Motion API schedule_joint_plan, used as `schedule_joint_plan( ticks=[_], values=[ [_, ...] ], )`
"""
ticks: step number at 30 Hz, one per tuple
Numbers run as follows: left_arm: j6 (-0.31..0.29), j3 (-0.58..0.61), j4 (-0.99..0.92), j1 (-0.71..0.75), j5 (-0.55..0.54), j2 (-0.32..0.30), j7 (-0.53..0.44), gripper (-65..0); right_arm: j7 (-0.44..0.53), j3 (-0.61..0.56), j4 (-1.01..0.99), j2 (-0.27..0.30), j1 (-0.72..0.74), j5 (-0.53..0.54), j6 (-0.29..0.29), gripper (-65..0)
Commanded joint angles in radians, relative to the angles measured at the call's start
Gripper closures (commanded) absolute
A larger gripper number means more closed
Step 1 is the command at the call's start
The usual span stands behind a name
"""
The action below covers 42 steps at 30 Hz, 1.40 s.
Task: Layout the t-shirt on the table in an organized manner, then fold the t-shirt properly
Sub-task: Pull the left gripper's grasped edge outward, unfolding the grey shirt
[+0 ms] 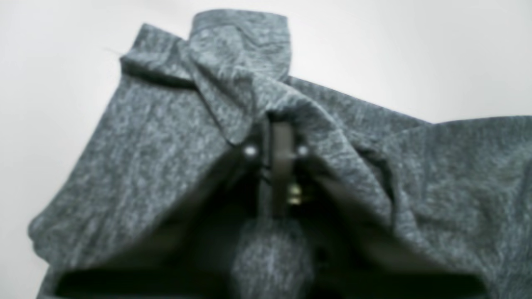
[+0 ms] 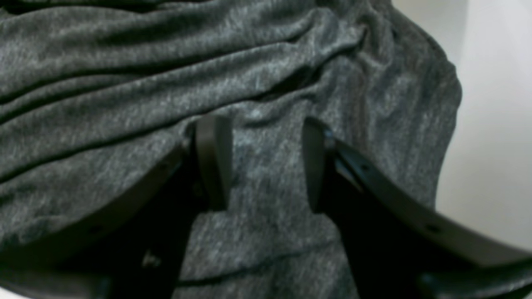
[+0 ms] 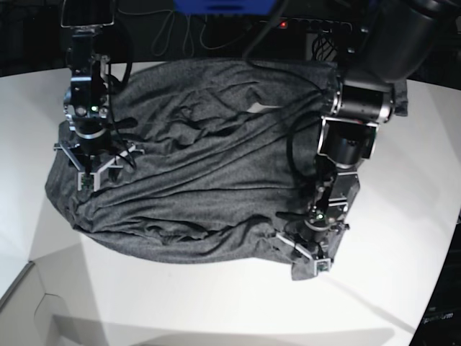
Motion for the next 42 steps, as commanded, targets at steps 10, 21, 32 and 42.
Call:
schedule_joint_plan(
  ticks=[10,21,32,42],
  values=[
    [-0.003,0.000,0.021,-0.224,0.000,0.001,-0.030,0.0,0.024,0.003,0.017,0.008,-0.003,-0.002,-0.002,-27.7],
    [0.005,0.000,0.015,-0.299,0.001,-0.034,-0.019,-12.5,0.024,0.008,0.025,0.009,-0.031,-0.004,-0.002,-27.5],
    [0.003,-0.002,0.029,-0.130,0.000,-0.045,-0.021,-29.3,0.024,0.008,0.017,0.012,-0.029,-0.005,-0.002,-27.6],
    [-0.001,-0.002,0.029,-0.006,0.000,-0.053,-0.030,-29.6,0.024,0.008,0.013,0.029,-0.006,-0.005,-0.002,-27.5]
  ],
)
